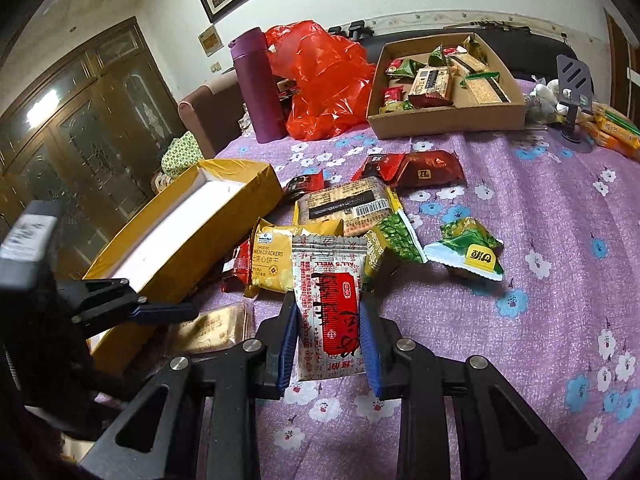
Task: Organize snacks
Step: 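Grasp the cream wafer pack with the left gripper while the right gripper grasps the red-and-white packet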
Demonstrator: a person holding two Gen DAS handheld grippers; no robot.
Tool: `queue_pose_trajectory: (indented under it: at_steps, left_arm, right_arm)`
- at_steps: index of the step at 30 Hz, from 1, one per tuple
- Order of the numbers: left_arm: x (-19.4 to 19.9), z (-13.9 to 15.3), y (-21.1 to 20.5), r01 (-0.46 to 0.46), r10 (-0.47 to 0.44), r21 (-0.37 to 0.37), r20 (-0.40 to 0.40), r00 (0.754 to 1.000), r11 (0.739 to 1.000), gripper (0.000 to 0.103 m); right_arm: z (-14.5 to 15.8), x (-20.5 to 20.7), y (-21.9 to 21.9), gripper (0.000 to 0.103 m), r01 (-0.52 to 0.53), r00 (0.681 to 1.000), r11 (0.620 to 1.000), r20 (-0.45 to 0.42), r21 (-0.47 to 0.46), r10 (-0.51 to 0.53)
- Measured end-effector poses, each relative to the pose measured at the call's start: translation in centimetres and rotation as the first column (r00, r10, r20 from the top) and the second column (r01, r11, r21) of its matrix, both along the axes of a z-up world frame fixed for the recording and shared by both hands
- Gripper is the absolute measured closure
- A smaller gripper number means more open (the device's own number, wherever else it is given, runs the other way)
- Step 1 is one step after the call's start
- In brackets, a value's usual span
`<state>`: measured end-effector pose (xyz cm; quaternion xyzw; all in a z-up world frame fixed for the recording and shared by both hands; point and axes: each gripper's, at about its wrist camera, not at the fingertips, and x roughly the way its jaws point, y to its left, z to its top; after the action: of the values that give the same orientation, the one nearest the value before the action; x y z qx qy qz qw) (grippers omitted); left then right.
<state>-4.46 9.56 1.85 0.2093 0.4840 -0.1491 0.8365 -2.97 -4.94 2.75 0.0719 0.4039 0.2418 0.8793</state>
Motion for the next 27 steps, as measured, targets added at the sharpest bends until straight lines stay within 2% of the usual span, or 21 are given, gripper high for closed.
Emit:
queue_pose_trajectory:
  at_steps: [4, 6, 8, 11, 15, 17, 21, 23, 27]
  left_arm:
    - [0.8, 0.4, 0.8, -0.048, 0.048, -0.004, 0.020, 0.999, 0.999, 0.051]
    - [-0.2, 1.0, 0.2, 0.010, -0.009, -0.029, 0.042, 0.999, 1.000, 0.051]
    - [-1.3, 1.2, -0.8, 0.078, -0.077, -0.016, 0.056, 0.995, 0.997, 0.051]
    - [-0.7, 0.0, -1.4, 0.089, -0.090, 0.041, 0.028, 0.996, 0.995, 0.050]
    - [1.3, -0.1, 0.3, 0.034, -0.034, -0.008, -0.010, 0.999, 0.999, 0.049]
    - [1.2, -0.3, 0.5, 0.057, -0.057, -0.003, -0.030, 0.998, 0.998, 0.048]
    - [1.6, -0.5, 1.0, 0.092, -0.094, -0.025, -0.083, 0.992, 0.995, 0.036]
    - [2.3, -0.6, 1.5, 0.076, -0.079, -0.032, -0.101, 0.992, 0.997, 0.020]
    - [2.7, -0.8, 1.8, 0.051, -0.061, -0.086, -0.116, 0.991, 0.995, 0.021]
  right_arm:
    - [0.0, -0.1, 0.0, 0.074, 0.001, 1.000, 1.000, 0.001, 0.006, -0.001]
    - [-0.1, -0.1, 0.0, 0.074, -0.002, 1.000, 1.000, -0.002, 0.008, 0.002]
    - [-0.1, -0.1, 0.1, 0.074, -0.007, 1.000, 1.000, -0.003, 0.009, 0.007]
    - [-0.1, -0.1, 0.2, 0.074, -0.013, 1.000, 1.000, -0.004, 0.010, 0.013]
    - [-0.1, -0.2, 0.2, 0.073, -0.013, 1.000, 1.000, 0.000, 0.012, 0.013]
    - [-0.1, -0.1, 0.1, 0.073, -0.012, 1.000, 1.000, -0.002, 0.016, 0.013]
    - [-0.2, -0.1, 0.1, 0.073, -0.018, 1.000, 1.000, -0.011, 0.024, 0.018]
    - [-0.1, -0.2, 0.3, 0.072, -0.023, 1.000, 0.999, -0.010, 0.025, 0.023]
    - [-0.1, -0.4, 0.4, 0.071, -0.028, 1.000, 0.999, -0.006, 0.027, 0.028]
